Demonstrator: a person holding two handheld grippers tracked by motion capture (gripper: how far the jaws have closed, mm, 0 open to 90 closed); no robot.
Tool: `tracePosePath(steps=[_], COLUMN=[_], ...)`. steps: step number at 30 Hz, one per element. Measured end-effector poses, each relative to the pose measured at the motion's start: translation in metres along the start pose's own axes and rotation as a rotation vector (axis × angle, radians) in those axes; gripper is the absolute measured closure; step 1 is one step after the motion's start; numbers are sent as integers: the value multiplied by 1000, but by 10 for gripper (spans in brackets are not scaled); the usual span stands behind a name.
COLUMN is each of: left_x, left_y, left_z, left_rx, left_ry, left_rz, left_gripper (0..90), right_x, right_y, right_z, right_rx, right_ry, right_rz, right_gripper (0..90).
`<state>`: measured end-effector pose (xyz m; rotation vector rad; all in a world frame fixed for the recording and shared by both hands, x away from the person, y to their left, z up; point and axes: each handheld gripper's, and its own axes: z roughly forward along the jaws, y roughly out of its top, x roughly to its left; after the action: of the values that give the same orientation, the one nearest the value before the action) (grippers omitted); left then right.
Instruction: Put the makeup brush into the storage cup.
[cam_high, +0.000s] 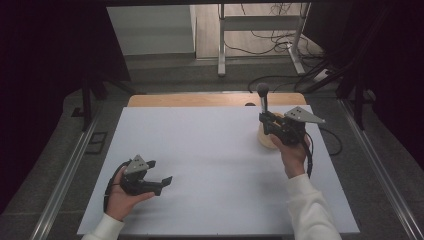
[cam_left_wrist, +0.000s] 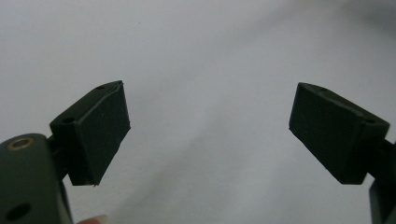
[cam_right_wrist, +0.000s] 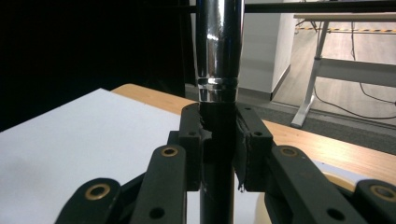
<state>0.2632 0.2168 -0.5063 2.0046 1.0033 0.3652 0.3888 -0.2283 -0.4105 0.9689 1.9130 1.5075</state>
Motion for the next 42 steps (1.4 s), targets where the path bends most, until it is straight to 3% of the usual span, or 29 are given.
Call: tracePosePath(steps=[16,42], left_x=[1,0], left_y=[0,-1], left_z=[0,1], left_rx=[-1,6], left_ry=[-2,-2], left_rz=[-8,-6], left_gripper=[129,130], right_x=[-28,-52], right_y=[2,2], right_z=[1,13], right_rx=[-36,-50], right_ry=[-55,-116], right_rz=[51,48], right_gripper=[749,749])
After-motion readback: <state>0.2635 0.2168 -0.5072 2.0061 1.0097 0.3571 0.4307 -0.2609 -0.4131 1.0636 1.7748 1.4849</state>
